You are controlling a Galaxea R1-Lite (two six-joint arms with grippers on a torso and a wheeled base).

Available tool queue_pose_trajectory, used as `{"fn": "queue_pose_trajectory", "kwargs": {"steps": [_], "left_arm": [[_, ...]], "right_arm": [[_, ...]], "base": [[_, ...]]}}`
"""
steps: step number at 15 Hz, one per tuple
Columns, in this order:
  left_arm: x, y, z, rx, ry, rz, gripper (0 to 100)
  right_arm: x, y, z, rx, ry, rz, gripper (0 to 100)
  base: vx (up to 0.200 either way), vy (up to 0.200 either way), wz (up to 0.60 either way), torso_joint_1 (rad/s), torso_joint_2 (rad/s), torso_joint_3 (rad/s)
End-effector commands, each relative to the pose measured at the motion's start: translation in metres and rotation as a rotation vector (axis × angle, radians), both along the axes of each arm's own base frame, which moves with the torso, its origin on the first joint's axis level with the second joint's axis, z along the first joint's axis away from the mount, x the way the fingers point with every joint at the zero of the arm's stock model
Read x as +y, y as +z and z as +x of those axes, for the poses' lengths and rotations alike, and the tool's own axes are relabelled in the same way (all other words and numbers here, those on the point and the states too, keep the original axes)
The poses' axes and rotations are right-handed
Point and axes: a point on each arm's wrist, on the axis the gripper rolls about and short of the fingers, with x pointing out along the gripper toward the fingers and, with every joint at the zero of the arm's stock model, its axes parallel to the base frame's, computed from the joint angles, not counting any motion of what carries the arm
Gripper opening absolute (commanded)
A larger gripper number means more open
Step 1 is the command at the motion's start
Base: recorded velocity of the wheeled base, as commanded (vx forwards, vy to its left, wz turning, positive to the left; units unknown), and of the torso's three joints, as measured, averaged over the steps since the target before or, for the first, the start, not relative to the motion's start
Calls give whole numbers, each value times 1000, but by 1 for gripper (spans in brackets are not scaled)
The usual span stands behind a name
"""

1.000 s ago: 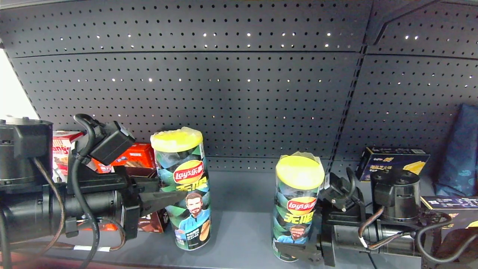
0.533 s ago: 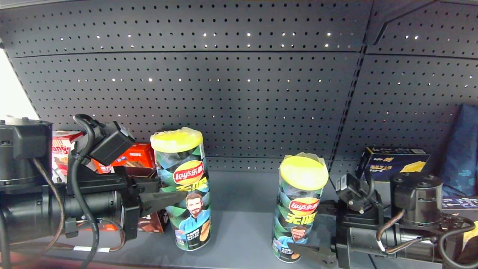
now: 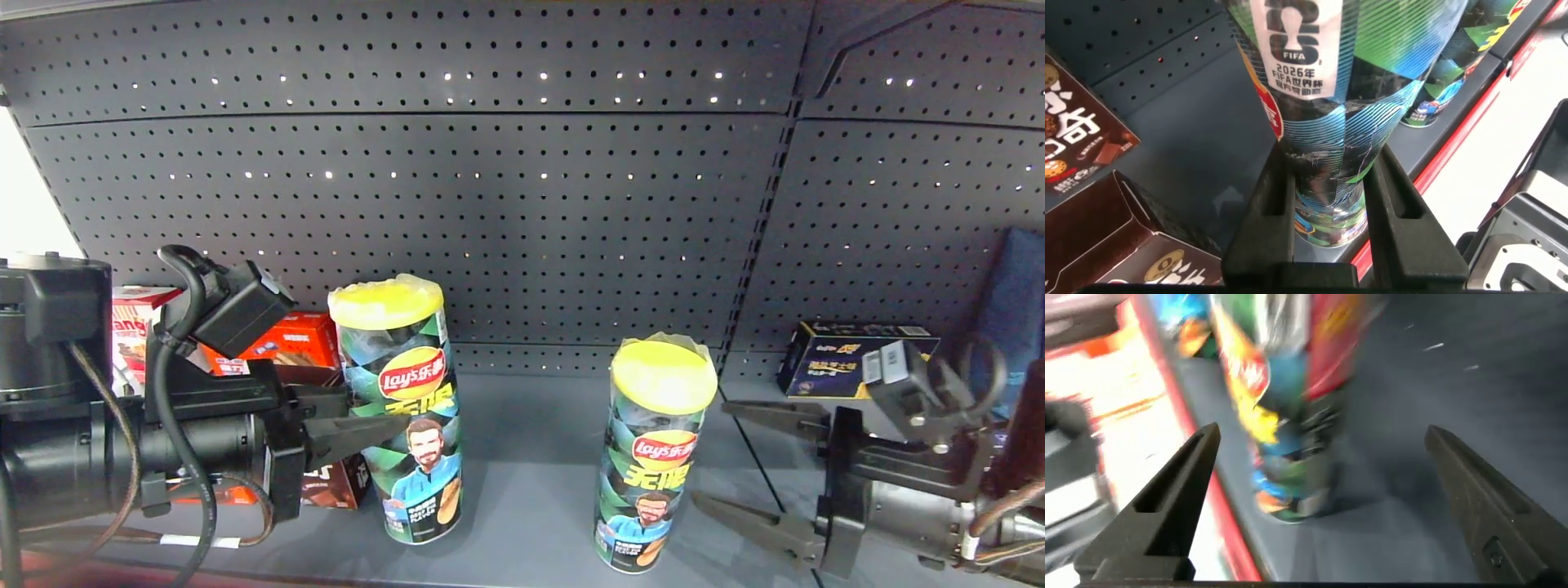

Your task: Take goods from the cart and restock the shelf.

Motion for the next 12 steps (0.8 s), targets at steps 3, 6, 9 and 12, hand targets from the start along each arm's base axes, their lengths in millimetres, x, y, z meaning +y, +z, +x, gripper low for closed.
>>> {"fn": "queue_pose_trajectory", "kwargs": {"steps": [3, 6, 9, 12], "left_arm": [[0, 1, 0, -6, 0, -2, 0], [0, 2, 0, -8, -2, -1, 0], [-1, 6, 1, -20, -1, -7, 0], [-1, 7, 2, -24, -1, -8, 0]], "right_arm": [[-39, 40, -45, -149, -306, 113, 100], [-66, 29, -78, -151, -528, 91, 100], [-85, 13, -105, -168, -732, 104, 100], [-104, -30, -132, -159, -962, 106, 100]], "base": [[0, 0, 0, 0, 0, 0], [0, 0, 0, 0, 0, 0], [0, 0, 0, 0, 0, 0], [0, 0, 0, 0, 0, 0]]}}
